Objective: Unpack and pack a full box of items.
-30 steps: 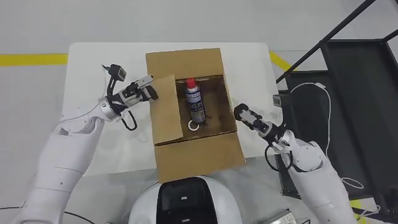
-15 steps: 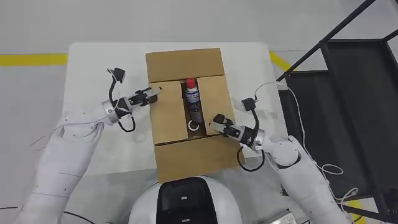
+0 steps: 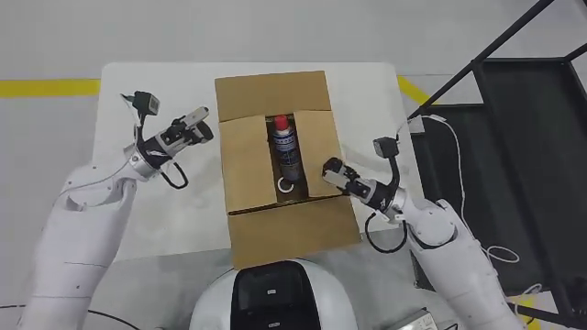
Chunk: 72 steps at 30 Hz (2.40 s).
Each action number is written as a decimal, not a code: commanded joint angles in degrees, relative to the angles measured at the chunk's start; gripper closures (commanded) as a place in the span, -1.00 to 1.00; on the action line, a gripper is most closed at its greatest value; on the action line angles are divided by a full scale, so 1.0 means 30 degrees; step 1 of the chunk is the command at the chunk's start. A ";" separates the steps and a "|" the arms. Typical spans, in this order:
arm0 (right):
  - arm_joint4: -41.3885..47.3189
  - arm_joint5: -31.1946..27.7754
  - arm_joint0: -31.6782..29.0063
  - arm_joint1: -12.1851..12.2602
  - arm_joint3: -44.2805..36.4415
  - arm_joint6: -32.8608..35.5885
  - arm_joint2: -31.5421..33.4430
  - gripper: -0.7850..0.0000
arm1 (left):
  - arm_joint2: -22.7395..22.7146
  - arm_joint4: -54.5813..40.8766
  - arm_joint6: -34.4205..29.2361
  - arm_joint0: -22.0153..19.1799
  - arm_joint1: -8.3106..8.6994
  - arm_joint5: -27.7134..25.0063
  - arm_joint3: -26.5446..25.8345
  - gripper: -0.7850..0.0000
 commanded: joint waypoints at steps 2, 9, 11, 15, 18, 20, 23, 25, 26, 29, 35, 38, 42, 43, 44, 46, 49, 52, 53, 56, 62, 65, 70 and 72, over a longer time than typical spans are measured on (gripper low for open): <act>-0.0321 0.0300 -0.0545 0.0185 -0.0049 -0.0034 0.1269 -1.00 | -0.0777 -0.0320 -0.0209 0.0339 0.0142 0.0031 -0.0132 -1.00; -0.1883 0.1406 -0.2304 0.0428 -0.0092 -0.1547 0.3684 -1.00 | -0.1910 -0.0211 -0.0471 0.1210 0.0390 0.0008 -0.0167 -1.00; -0.2304 0.1714 -0.2255 0.0419 0.0315 -0.1685 0.3523 -1.00 | -0.1978 -0.0218 -0.0484 0.1410 0.0410 -0.0010 -0.0212 -1.00; -0.2323 0.2111 -0.1364 0.0277 0.1560 -0.1779 0.2215 -1.00 | -0.2094 -0.0266 -0.0485 0.1749 0.0441 -0.0038 -0.0474 -1.00; -0.2752 0.2502 -0.0705 0.0201 0.2125 -0.1582 0.1366 -1.00 | -0.2407 -0.0179 -0.0411 0.2019 0.0503 -0.0128 -0.0799 -1.00; -0.2826 0.2602 -0.0573 0.0187 0.2077 -0.1382 0.1073 -1.00 | -0.2707 -0.0037 -0.0363 0.2233 0.0562 -0.0186 -0.1008 -1.00; -0.2895 0.2602 -0.0662 0.0177 0.1688 -0.1167 0.0738 -1.00 | -0.3167 0.0098 -0.0295 0.2545 0.0650 -0.0214 -0.1153 -1.00; -0.2835 0.2623 -0.0620 0.0159 0.1586 -0.1230 0.0559 -1.00 | -0.3407 0.0206 -0.0168 0.2645 0.0693 -0.0155 -0.1052 -1.00; -0.2811 0.2632 -0.0540 0.0145 0.1612 -0.1268 0.0444 -1.00 | -0.3496 0.0252 -0.0060 0.2652 0.0707 -0.0142 -0.0938 -1.00; -0.2745 0.2592 -0.0178 0.0078 0.1719 -0.1315 -0.0083 -1.00 | -0.3704 0.0295 0.0273 0.2520 0.0730 -0.0106 -0.0418 -1.00; -0.2699 0.2490 0.0683 -0.0087 0.2160 -0.1069 -0.1425 -1.00 | -0.3961 0.0322 0.0594 0.2179 0.0765 -0.0217 0.0714 -1.00; -0.2427 0.2253 0.0900 -0.0148 0.2219 -0.1042 -0.1859 -1.00 | -0.4046 0.0328 0.0596 0.1993 0.0783 -0.0347 0.1244 -1.00; -0.2323 0.1936 0.1057 -0.0142 0.2298 -0.0638 -0.2108 -1.00 | -0.4069 0.0203 0.0379 0.1677 0.0795 -0.0622 0.1923 -1.00; -0.2407 0.1969 0.1106 -0.0133 0.2304 -0.0590 -0.2113 -1.00 | -0.4049 0.0163 0.0280 0.1584 0.0795 -0.0685 0.2087 -1.00; -0.2406 0.1986 0.1130 -0.0127 0.2304 -0.0622 -0.2102 -1.00 | -0.4010 0.0150 0.0127 0.1471 0.0797 -0.0763 0.2257 -1.00; -0.2379 0.2029 0.1117 -0.0086 0.2159 -0.0602 -0.1919 -1.00 | -0.3948 0.0130 -0.0197 0.1204 0.0804 -0.0967 0.2644 -1.00; -0.2544 0.2082 0.0678 0.0080 0.1281 -0.0050 -0.1308 -1.00 | -0.3958 -0.0035 -0.0702 0.0798 0.0827 -0.1309 0.3143 -1.00; -0.2236 0.1925 0.0157 0.0280 0.0164 0.0274 -0.0209 -1.00 | -0.4208 -0.0108 -0.1444 0.0612 0.0918 -0.1812 0.3395 -1.00; -0.2298 0.1728 0.0118 0.0332 -0.0088 0.0223 0.0154 -1.00 | -0.4317 -0.0176 -0.1717 0.0623 0.0955 -0.1945 0.3434 -1.00; -0.2331 0.1184 0.0712 0.0385 -0.0033 -0.0254 0.0742 -1.00 | -0.4598 -0.0764 -0.3010 0.0777 0.1071 -0.1932 0.3356 -1.00; -0.2478 -0.0100 0.4595 0.0131 0.3502 0.0003 -0.0954 -1.00 | -0.5168 -0.1215 -0.6165 0.1403 0.1398 -0.2002 0.2742 -1.00; -0.2441 -0.1147 0.6751 -0.0131 0.6146 0.0116 -0.2245 -1.00 | -0.5586 -0.1697 -0.7035 0.1830 0.1531 -0.2073 0.2471 -1.00; -0.3295 -0.2719 0.9026 -0.0449 0.9678 -0.0425 -0.3400 -1.00 | -0.5925 -0.3897 -0.9462 0.2450 0.1669 -0.1677 0.2131 -1.00; -0.3295 -0.2719 0.9026 -0.0449 0.9678 -0.0425 -0.3400 -1.00 | -0.5935 -0.4098 -1.0489 0.2531 0.1746 -0.1511 0.2070 -1.00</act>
